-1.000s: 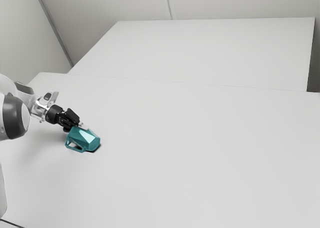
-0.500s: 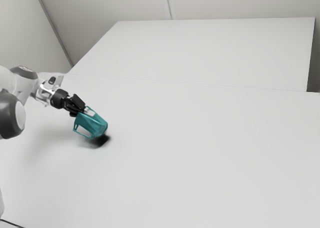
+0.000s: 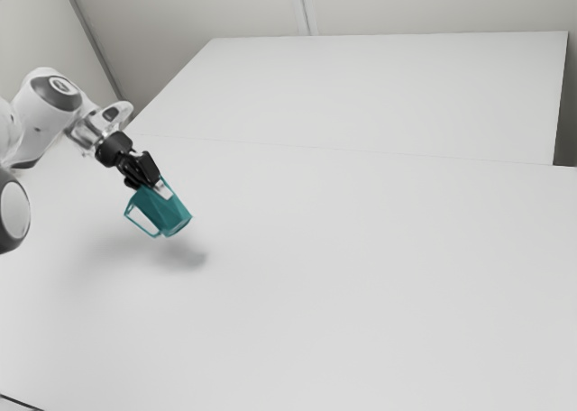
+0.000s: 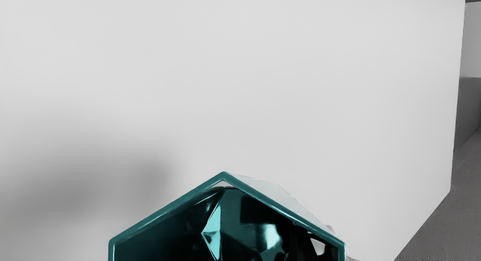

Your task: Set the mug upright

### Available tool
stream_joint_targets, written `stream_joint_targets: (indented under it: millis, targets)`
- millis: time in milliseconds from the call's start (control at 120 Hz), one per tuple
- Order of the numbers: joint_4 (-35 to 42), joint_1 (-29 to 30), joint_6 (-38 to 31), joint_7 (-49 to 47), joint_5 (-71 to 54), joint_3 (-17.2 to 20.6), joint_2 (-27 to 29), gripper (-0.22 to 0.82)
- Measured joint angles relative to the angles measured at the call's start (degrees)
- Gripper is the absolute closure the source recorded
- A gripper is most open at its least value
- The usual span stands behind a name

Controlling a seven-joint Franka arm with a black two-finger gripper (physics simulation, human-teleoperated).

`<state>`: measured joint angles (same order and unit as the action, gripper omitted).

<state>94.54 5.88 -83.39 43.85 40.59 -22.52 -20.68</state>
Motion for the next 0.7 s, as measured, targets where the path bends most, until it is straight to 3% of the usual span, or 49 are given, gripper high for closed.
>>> stream_joint_targets:
  millis: [375, 542, 700]
  targets:
    - [-0.04, -0.53, -12.20, -8.61, -19.82, 10.56, 4.38, 0.79]
    - [0.53, -1.34, -14.89, -13.61, -30.17, 16.66, 8.71, 0.78]
    - [2.41, -3.18, -17.09, -18.22, -36.65, 19.88, 11.00, 0.78]
